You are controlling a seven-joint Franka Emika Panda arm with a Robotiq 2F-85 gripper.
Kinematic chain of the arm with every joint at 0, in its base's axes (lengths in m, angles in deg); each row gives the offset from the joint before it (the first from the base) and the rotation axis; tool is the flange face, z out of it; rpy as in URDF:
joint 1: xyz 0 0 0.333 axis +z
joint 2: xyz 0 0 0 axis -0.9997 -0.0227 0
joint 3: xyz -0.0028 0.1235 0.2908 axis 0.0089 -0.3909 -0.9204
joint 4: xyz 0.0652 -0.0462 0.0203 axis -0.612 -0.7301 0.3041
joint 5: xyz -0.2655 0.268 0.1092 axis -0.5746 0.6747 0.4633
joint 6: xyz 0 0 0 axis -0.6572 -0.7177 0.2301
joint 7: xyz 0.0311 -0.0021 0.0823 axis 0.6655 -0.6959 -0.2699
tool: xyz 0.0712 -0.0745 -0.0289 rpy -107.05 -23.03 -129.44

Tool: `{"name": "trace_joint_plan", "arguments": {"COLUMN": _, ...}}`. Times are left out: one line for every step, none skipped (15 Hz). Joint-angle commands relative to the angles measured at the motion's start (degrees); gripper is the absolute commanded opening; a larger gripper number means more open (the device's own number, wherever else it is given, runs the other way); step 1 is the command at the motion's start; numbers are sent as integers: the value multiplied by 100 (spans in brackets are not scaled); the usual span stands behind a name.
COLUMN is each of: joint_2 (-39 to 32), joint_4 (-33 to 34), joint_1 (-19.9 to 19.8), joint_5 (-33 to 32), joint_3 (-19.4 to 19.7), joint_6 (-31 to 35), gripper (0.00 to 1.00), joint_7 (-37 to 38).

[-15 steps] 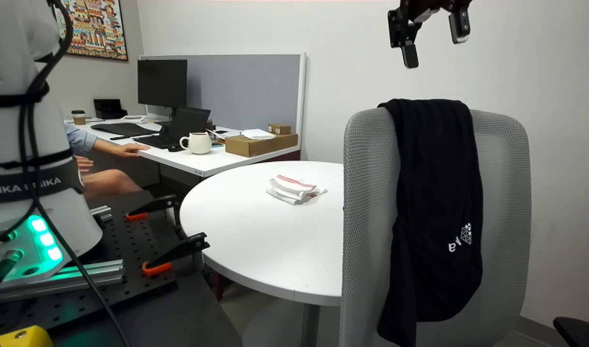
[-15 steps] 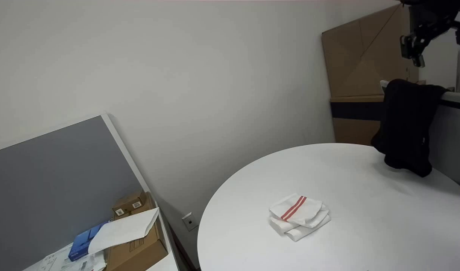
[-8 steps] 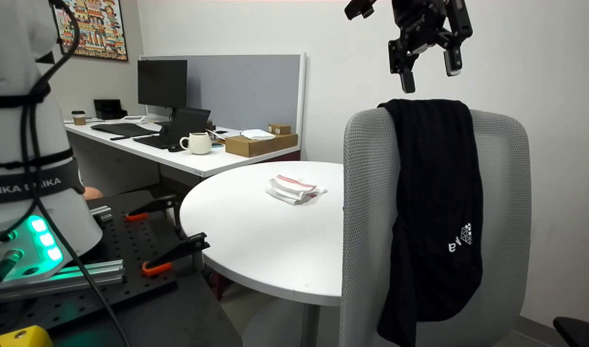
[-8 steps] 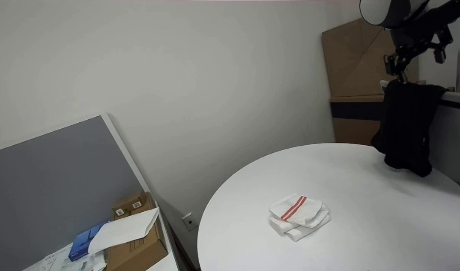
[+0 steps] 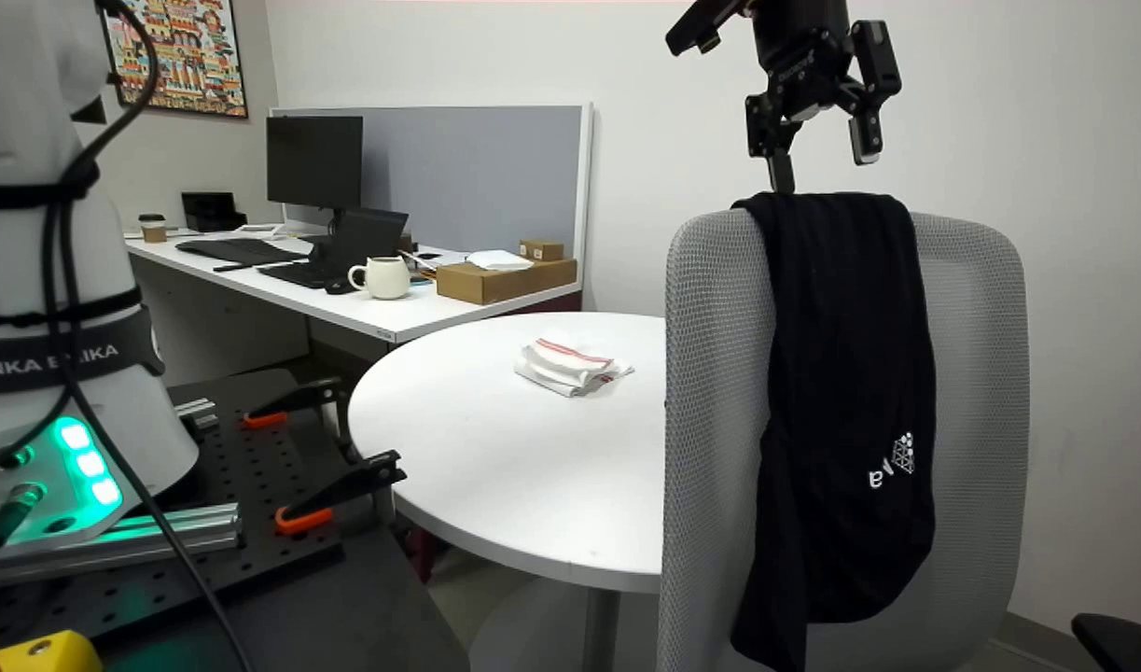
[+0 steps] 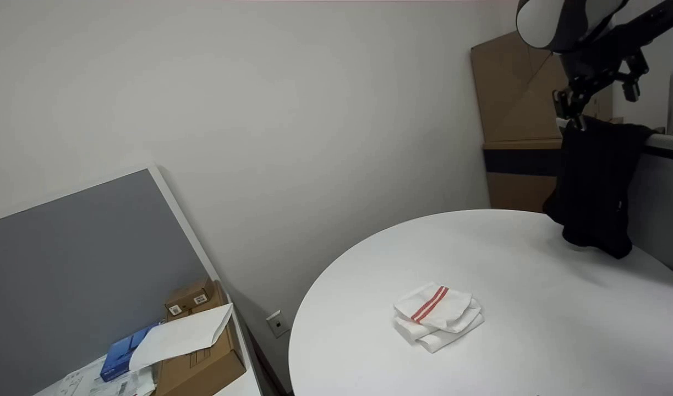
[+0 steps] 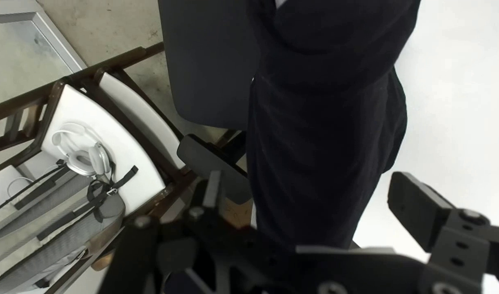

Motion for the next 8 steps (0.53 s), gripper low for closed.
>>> {"name": "trace_joint_plan", "arguments": {"joint_2": -191, "joint_4": 111, "joint_1": 60, "joint_5": -26, "joint_3": 17, "joint_6": -77, "gripper": 92, "joint_7": -46}}
{"name": "trace_joint_plan", "arguments": {"joint_2": -201, "joint_4": 112, "joint_1": 70, "joint_5": -20, "joint_3": 17, "joint_6": -84, "gripper": 72, "joint_7": -50}}
{"name": "trace_joint_plan", "arguments": {"joint_2": -208, "joint_4": 108, "joint_1": 78, "joint_5": -25, "joint_3": 19, "joint_6": -73, "gripper": 67, "joint_7": -48}}
{"name": "trace_joint_plan", "arguments": {"joint_2": -193, "joint_4": 109, "joint_1": 89, "joint_5": -36, "joint_3": 20, "joint_6": -80, "gripper": 60, "joint_7": -45}}
{"name": "trace_joint_plan", "arguments": {"joint_2": -187, "joint_4": 107, "joint_1": 97, "joint_5": -41, "joint_3": 21, "joint_6": -77, "gripper": 51, "joint_7": -47}}
{"name": "trace_joint_plan", "arguments": {"joint_2": -160, "joint_4": 106, "joint_1": 100, "joint_5": -32, "joint_3": 20, "joint_6": -78, "gripper": 44, "joint_7": -60}}
{"name": "trace_joint_plan", "arguments": {"joint_2": -139, "joint_4": 107, "joint_1": 101, "joint_5": -13, "joint_3": 18, "joint_6": -80, "gripper": 34, "joint_7": -71}}
{"name": "trace_joint_plan", "arguments": {"joint_2": -109, "joint_4": 106, "joint_1": 104, "joint_5": -14, "joint_3": 18, "joint_6": -81, "gripper": 27, "joint_7": -80}}
